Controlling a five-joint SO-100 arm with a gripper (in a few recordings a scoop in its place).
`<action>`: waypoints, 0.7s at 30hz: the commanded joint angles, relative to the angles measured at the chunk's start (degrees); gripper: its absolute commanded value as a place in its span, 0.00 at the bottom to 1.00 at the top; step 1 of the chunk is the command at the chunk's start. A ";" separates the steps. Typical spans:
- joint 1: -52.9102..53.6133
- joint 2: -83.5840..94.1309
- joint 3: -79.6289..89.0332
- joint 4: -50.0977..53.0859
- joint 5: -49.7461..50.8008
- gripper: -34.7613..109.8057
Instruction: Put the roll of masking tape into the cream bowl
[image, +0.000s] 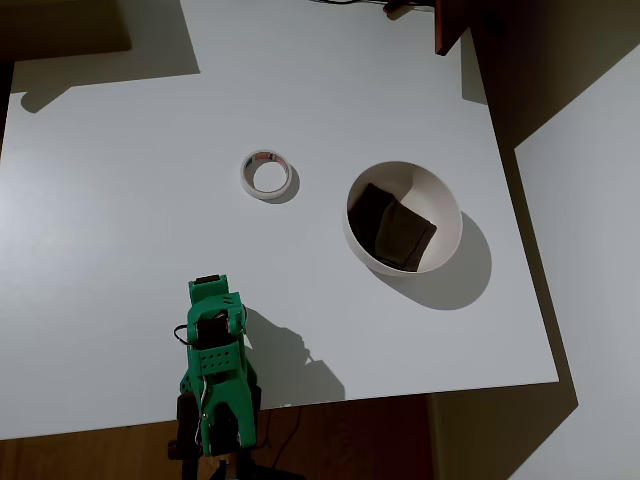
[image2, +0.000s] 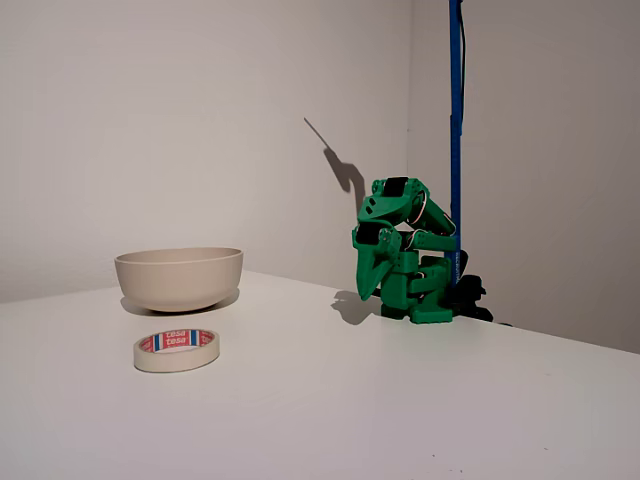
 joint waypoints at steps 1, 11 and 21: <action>0.70 0.09 -0.70 0.62 2.81 0.18; 0.70 0.09 -0.70 0.62 2.81 0.18; 7.38 0.00 -3.43 -2.72 6.15 0.18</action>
